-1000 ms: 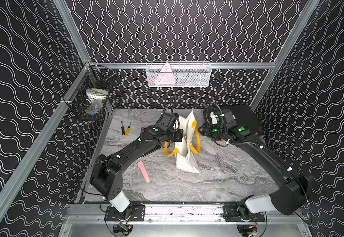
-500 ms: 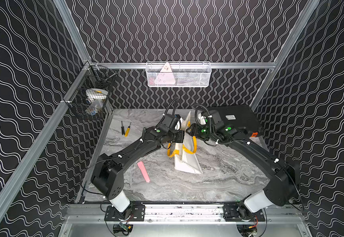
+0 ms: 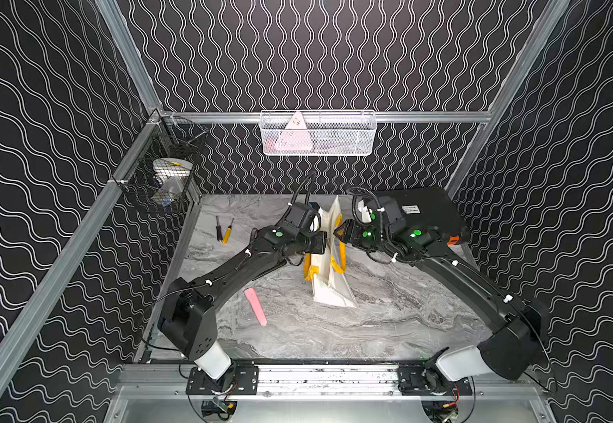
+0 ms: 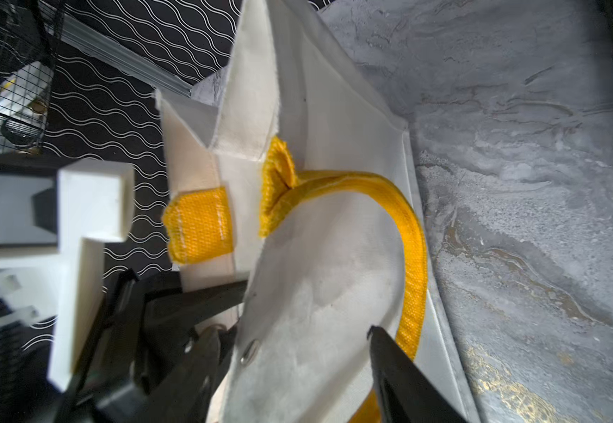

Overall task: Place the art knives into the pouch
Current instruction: Open the pouch at the center of the board.

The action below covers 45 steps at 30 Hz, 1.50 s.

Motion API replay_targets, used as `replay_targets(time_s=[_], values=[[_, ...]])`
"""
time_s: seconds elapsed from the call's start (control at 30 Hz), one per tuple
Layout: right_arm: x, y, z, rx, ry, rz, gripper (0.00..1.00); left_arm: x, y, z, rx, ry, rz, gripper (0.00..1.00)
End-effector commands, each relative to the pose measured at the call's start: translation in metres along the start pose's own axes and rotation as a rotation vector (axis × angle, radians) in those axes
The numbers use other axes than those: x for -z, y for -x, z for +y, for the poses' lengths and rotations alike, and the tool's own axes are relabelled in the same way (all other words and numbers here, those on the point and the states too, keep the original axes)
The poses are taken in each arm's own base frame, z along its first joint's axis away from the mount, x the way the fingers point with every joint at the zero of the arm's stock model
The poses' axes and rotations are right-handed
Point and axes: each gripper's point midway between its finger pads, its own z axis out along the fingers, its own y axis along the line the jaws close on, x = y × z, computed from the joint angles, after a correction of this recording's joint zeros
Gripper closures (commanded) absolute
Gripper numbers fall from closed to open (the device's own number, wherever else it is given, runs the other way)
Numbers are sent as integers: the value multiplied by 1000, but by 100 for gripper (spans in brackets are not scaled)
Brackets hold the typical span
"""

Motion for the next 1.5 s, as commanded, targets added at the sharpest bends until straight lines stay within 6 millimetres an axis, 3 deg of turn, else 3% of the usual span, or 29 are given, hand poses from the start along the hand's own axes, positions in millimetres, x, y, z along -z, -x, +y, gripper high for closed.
replay_targets(time_s=[0.0, 0.23, 0.37, 0.57, 0.7, 0.83, 0.87, 1.0, 1.2, 1.37, 1.47], values=[[-8, -7, 2, -17, 4, 25, 34, 7, 11, -4, -42, 10, -37, 100], [-13, -12, 14, 11, 3, 28, 33, 4, 10, -5, -56, 27, -31, 100], [-22, -19, 8, 22, -42, 62, 36, 8, 13, -7, -73, 44, -40, 100], [-41, -33, -15, 32, -140, 113, 54, 28, 28, -11, -101, 70, -79, 100], [-52, -39, -19, 32, -143, 138, 72, 40, 35, -15, -110, 67, -97, 100], [-57, -43, -19, 61, -157, 148, 98, 45, 36, -18, -115, 56, -105, 100], [-56, -42, -23, 73, -178, 148, 100, 46, 35, -16, -119, 63, -98, 100], [-33, -19, -61, 160, -368, 85, 100, 57, 39, 12, -123, 164, -95, 100], [4, 11, -128, 276, -709, 109, 100, 72, 34, 76, -91, 343, 2, 100], [24, 21, -165, 353, -937, 167, 100, 82, 14, 136, -76, 524, 145, 100], [32, 26, -176, 363, -979, 163, 100, 88, 6, 162, -62, 582, 201, 100]])
